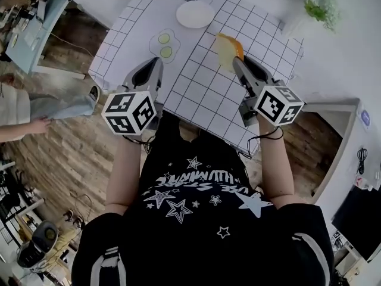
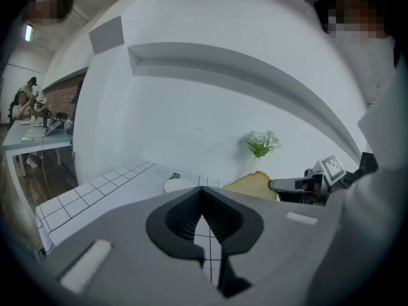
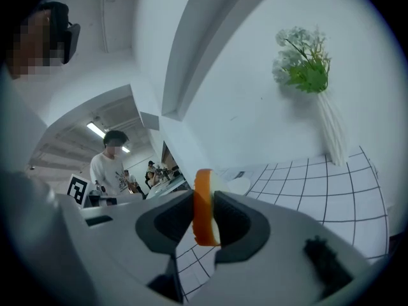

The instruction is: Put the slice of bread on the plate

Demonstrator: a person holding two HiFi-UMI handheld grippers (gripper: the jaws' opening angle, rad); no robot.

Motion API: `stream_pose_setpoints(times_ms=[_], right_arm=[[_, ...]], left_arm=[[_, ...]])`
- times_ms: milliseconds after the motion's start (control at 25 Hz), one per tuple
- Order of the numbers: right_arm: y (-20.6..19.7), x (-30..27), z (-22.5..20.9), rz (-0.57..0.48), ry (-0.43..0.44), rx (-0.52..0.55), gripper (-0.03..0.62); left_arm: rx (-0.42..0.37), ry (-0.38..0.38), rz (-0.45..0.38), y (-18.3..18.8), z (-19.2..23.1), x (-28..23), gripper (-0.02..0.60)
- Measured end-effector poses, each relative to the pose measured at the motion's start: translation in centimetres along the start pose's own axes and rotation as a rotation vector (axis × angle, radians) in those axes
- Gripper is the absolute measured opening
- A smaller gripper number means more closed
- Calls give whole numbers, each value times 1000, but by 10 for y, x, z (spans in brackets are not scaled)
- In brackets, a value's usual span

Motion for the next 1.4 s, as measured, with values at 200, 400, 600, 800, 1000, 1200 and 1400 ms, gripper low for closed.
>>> stream_pose_setpoints(times_ms=[200, 400, 600, 800, 1000, 1200, 1400], right_arm=[[5, -12, -9, -22, -74, -2, 101], [8, -47, -9, -1, -126, 32, 101], [18, -89, -11, 13, -192, 87, 101], [25, -132, -13, 60, -253, 158, 101], [29, -172, -24, 111, -297, 228, 101], [28, -203, -30, 175, -350, 332, 101], [20, -233, -37, 297, -411, 545, 101]], left_arm=[[-23, -80, 14, 10, 11, -30, 9], [-27, -130, 25, 26, 41, -58, 9], [-30, -185, 28, 43, 76, -86, 9], [-26, -215, 37, 58, 115, -111, 9], [-27, -243, 42, 71, 144, -135, 9], [-25, -277, 61, 73, 163, -150, 9], [-18, -309, 85, 69, 177, -161, 9]])
Point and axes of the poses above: the fingertips, and each gripper's own axes: x backward along the fingers, z to its left, y out of its top, the point moved 3 cm from there along x, backward along the fingers, and after that the axes turned 8 degrees about y, right-handed, at the moved point
